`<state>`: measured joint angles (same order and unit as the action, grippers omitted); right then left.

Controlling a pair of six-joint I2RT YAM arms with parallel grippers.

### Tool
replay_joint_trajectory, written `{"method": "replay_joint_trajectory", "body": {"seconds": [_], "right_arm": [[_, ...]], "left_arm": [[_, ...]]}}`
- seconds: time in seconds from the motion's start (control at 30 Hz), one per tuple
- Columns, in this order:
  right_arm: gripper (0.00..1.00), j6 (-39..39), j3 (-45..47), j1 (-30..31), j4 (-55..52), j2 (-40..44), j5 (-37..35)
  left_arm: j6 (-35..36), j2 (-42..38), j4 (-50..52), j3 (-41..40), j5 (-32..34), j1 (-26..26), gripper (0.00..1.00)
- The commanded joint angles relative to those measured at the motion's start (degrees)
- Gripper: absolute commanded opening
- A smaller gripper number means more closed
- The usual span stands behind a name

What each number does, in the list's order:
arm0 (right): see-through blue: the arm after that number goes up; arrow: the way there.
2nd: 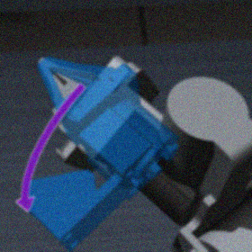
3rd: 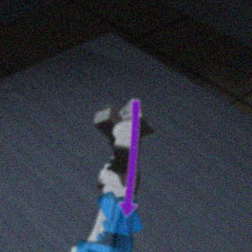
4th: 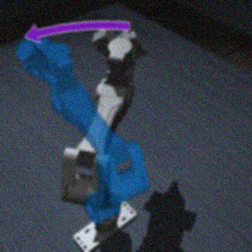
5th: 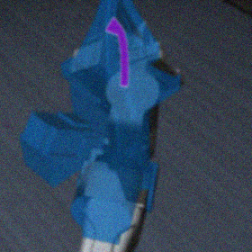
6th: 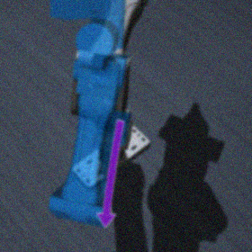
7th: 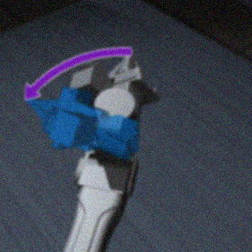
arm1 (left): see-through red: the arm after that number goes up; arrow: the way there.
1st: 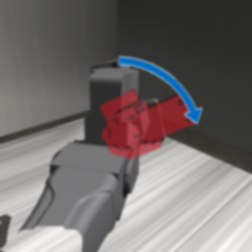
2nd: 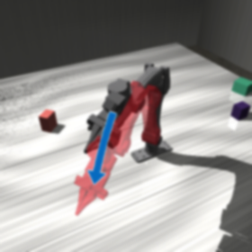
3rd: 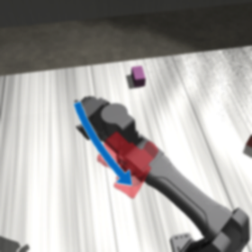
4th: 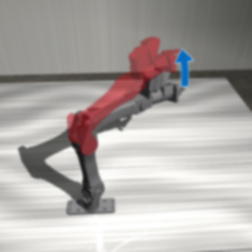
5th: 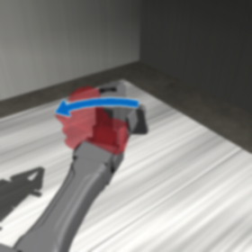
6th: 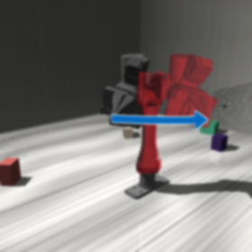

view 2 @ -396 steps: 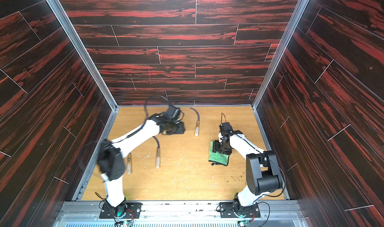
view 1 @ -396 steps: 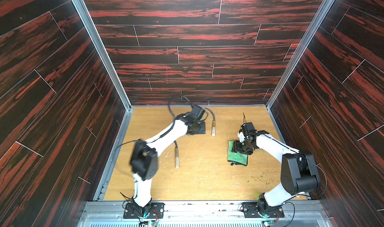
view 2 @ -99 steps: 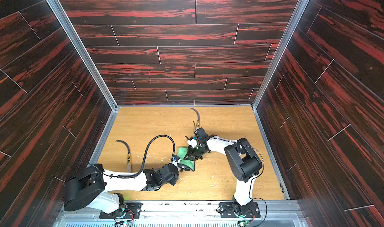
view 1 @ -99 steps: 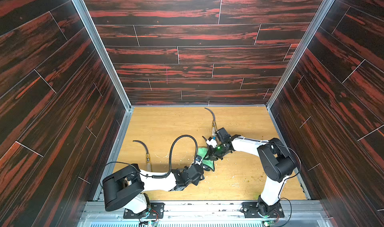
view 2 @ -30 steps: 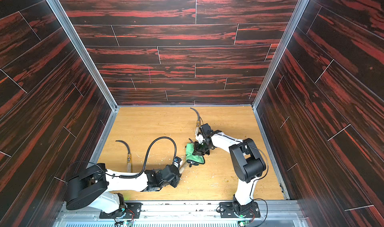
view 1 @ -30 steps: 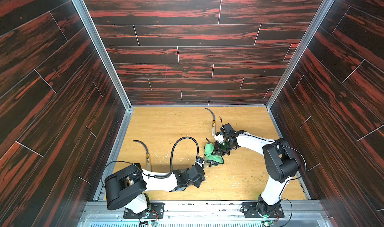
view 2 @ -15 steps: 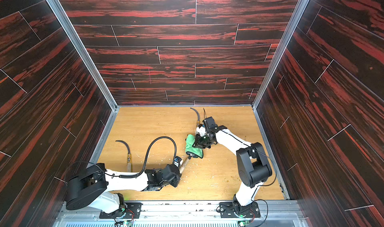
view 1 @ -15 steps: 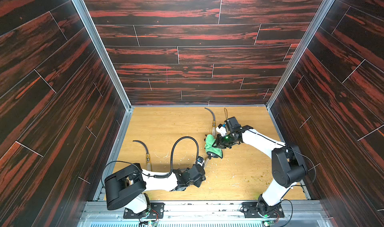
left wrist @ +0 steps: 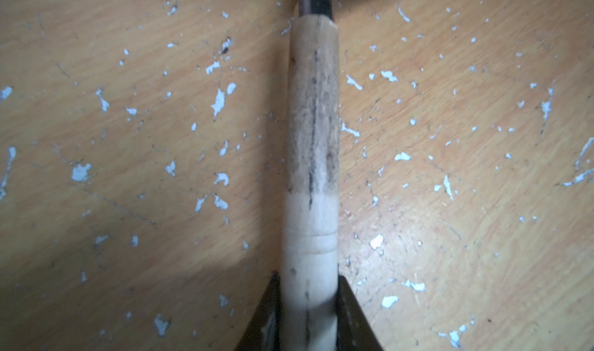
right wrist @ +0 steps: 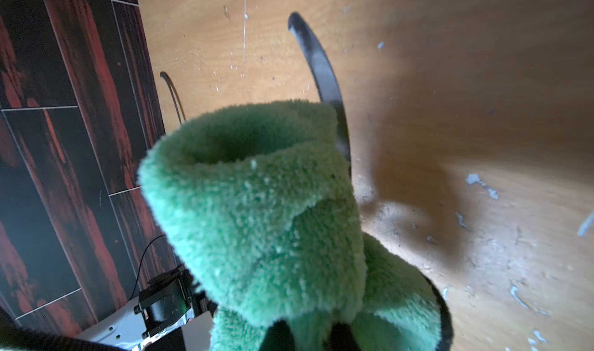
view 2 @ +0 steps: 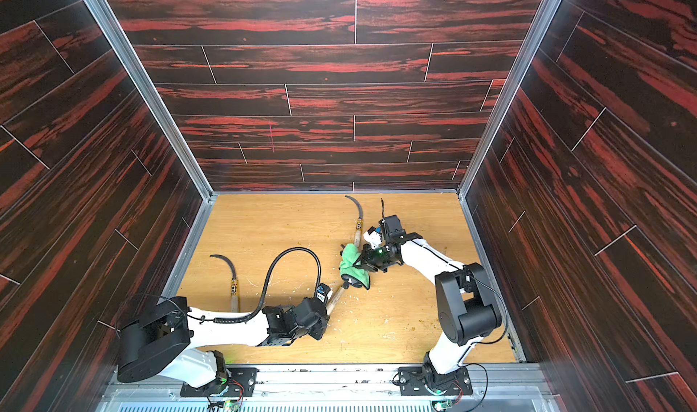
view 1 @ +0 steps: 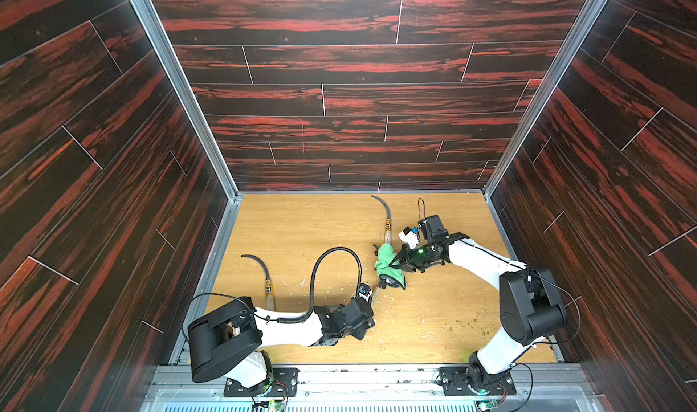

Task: Wipe small sickles with rags
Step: Wipe the small sickle.

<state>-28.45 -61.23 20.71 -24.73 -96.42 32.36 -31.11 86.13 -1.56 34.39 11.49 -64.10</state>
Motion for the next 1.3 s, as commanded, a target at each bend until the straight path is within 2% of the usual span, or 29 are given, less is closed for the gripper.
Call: {"method": "replay_joint_trajectory", "body": {"seconds": [0.0, 0.33, 0.53, 0.77, 1.17, 1.27], "right_arm": [[0.0, -0.6, 1.9, -0.7, 4.1, 1.2, 1.9], [0.0, 0.4, 6.1, 0.1, 4.5, 0.7, 2.0], [0.0, 1.3, 6.0, 0.0, 3.6, 0.7, 2.0], [0.0, 1.4, 6.0, 0.1, 3.5, 0.4, 2.0], [0.0, 1.4, 5.6, 0.2, 3.2, 0.3, 1.7], [0.0, 1.2, 5.7, 0.1, 3.4, 0.0, 1.8]], "left_arm": [[-0.4, 1.1, 5.8, 1.8, 0.0, -0.2, 0.03], [-0.2, 7.8, 4.0, 6.8, -0.6, -0.2, 0.07], [-0.7, 8.9, 5.3, 8.5, -0.5, 0.5, 0.28], [-0.1, 9.5, 6.0, 11.0, -1.2, 1.8, 0.41], [2.4, 13.7, 9.9, 16.5, -4.3, 4.6, 0.45], [2.9, 13.9, 10.8, 17.8, -5.0, 4.7, 0.39]]}}
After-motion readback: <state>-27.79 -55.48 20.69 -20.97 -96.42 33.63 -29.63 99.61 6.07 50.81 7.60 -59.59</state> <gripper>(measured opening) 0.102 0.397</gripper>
